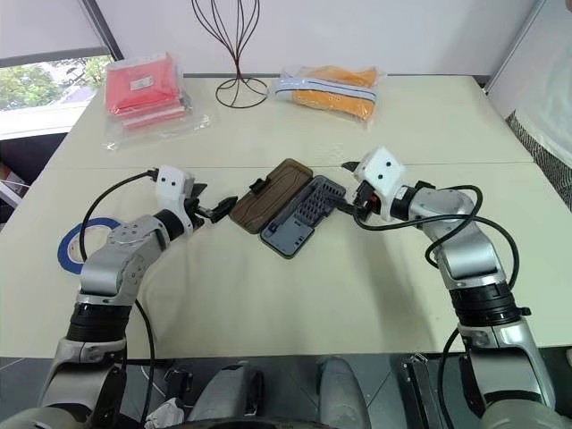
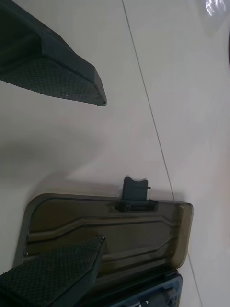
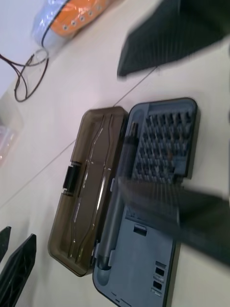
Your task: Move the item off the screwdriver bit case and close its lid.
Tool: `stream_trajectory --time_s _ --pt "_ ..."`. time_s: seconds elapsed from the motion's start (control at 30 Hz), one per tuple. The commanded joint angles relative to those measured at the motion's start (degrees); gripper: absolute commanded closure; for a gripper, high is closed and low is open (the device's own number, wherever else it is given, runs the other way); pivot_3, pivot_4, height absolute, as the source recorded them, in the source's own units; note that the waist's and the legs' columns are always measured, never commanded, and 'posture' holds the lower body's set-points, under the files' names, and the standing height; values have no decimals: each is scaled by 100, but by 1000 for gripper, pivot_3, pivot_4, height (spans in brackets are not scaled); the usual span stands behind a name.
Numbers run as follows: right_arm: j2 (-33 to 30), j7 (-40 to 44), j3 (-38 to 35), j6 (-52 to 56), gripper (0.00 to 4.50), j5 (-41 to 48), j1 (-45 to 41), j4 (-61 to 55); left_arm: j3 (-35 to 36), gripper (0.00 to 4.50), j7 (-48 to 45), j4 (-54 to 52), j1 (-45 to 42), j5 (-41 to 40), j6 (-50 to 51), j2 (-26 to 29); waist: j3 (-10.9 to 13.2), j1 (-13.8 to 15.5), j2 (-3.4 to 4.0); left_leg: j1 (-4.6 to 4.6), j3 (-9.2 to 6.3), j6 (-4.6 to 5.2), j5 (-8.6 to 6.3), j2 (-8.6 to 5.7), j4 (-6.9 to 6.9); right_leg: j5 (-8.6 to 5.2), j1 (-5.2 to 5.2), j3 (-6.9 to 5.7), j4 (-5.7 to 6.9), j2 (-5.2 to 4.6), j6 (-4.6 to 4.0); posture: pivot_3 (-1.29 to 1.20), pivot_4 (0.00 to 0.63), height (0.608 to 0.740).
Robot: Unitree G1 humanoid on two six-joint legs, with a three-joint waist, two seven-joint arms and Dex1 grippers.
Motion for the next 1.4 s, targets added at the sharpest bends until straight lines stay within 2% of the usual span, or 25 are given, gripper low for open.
stream_trajectory --time_s 0.03,0.27,0.5,0.7,1.0,1.4 --pt "110 -84 -77 -37 22 -33 -277 5 -37 0 -128 -277 -72 -20 -45 67 0 3 0 0 0 0 0 0 0 0 0 0 0 0 0 0 150 740" --pt "399 -254 64 164 22 -233 -643 328 -142 0 -479 -393 -230 -117 41 140 0 3 0 0 0 -1 0 0 1 0 0 0 0 0 0 0 150 740" --pt "626 -323 235 -10 22 -501 -1051 952 -158 0 -520 -249 -283 -51 -50 107 0 -5 1 0 -1 -1 0 0 0 0 -1 0 2 0 0 0 150 740" --pt "731 -396 183 -70 22 -568 -1090 966 -261 0 -426 -80 -228 83 52 74 0 -2 1 -1 -1 -1 1 -2 1 0 -2 0 1 0 0 0 150 740" --pt "564 -303 -366 599 22 93 -645 -288 -399 0 -355 823 -481 331 -147 -128 1 9 1 -4 -4 0 0 -2 0 0 -4 -2 1 0 0 0 150 740" --pt "402 -713 -722 1292 22 332 -52 -1420 -668 0 -441 2228 -1328 776 -585 -341 1 1 1 -4 -2 2 0 -4 1 0 -4 -2 4 1 0 0 150 740"
